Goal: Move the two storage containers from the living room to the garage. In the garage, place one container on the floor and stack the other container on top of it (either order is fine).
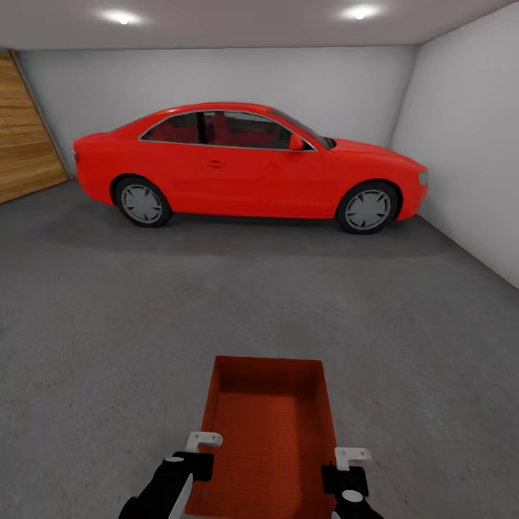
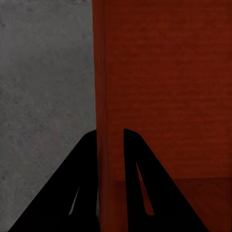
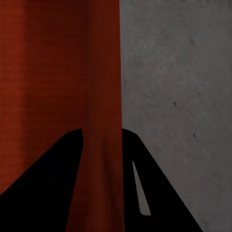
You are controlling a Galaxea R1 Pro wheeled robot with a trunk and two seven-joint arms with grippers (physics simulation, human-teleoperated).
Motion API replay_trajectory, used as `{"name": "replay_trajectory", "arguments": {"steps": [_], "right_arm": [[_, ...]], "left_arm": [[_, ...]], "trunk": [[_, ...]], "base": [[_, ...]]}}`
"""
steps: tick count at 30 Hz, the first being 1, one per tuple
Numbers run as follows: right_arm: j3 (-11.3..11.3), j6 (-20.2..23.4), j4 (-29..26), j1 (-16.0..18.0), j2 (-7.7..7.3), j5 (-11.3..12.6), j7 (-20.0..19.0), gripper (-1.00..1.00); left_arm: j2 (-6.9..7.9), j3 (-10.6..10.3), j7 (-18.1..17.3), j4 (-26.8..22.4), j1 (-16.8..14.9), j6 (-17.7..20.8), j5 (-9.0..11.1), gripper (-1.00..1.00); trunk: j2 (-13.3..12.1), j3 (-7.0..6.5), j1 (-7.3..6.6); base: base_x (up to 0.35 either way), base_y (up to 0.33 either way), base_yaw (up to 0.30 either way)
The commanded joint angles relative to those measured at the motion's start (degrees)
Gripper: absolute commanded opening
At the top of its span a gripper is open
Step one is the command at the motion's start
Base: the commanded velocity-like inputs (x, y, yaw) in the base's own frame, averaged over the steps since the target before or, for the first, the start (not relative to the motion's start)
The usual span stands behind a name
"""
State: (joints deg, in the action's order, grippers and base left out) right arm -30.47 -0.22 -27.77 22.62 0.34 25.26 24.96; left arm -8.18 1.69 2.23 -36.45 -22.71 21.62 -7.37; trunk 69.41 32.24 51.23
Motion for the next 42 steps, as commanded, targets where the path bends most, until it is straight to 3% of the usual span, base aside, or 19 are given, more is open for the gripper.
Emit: {"name": "replay_trajectory", "arguments": {"steps": [1,35,42], "right_arm": [[-0.2,0.01,-0.53,0.15,-0.08,0.08,0.35,-1.0],[-0.2,-0.01,-0.45,0.15,-0.08,0.11,0.35,-1.0],[-0.2,0.02,-0.44,0.15,-0.08,0.14,0.35,-1.0]], "left_arm": [[0.01,-0.55,0.32,1.74,0.03,0.26,-0.89,-1.0],[0.01,-0.49,0.32,1.67,0.03,0.23,-0.89,-1.0],[0.01,-0.46,0.32,1.56,0.03,0.18,-0.89,-1.0]], "trunk": [[0.03,0.05,0.03],[0.03,0.05,0.03],[0.03,0.05,0.03]], "base": [[0.322,0.0,0.0],[0.321,0.0,0.0],[0.057,0.0,0.0]]}}
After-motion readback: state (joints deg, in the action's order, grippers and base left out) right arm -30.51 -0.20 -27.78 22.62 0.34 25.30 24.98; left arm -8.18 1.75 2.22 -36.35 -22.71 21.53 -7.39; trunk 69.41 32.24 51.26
